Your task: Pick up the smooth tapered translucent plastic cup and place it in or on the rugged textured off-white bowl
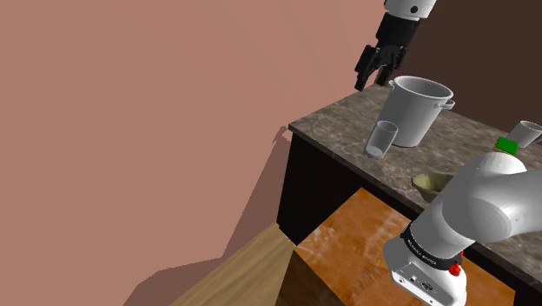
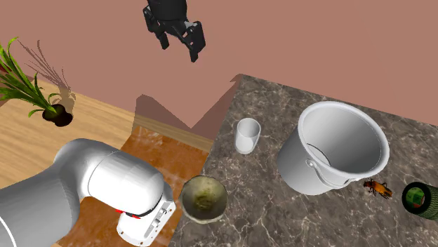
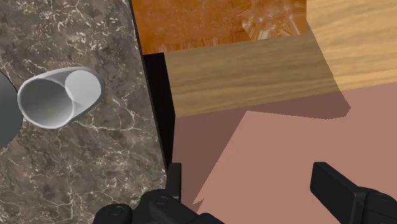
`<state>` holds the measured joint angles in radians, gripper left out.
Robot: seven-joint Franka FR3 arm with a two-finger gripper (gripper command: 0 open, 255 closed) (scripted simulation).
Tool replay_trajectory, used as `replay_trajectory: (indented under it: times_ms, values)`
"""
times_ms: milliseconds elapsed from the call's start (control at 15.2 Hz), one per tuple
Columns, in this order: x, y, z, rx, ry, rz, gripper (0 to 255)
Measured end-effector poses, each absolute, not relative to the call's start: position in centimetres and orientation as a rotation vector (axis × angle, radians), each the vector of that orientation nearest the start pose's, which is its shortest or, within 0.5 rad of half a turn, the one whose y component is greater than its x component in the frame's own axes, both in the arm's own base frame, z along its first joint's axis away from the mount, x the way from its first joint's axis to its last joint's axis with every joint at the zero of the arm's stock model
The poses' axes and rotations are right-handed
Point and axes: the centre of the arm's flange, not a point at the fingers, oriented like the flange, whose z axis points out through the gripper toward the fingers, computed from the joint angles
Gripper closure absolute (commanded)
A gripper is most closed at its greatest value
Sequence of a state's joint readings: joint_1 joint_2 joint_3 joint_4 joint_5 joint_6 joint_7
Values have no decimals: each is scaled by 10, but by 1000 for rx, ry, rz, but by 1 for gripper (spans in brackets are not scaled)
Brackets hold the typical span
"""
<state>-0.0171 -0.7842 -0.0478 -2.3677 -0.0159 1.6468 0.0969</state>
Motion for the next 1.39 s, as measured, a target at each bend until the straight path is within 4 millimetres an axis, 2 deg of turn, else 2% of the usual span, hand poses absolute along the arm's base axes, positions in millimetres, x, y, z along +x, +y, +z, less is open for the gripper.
replay_trajectory:
  times_ms: [132, 330, 396, 1386]
  values:
    - [313, -31, 587, -3112, 231, -92, 0]
    - [318, -56, 567, -3110, 232, -63, 0]
    - [318, -68, 553, -3109, 232, -52, 0]
    - [316, -211, 419, -3092, 226, 115, 0]
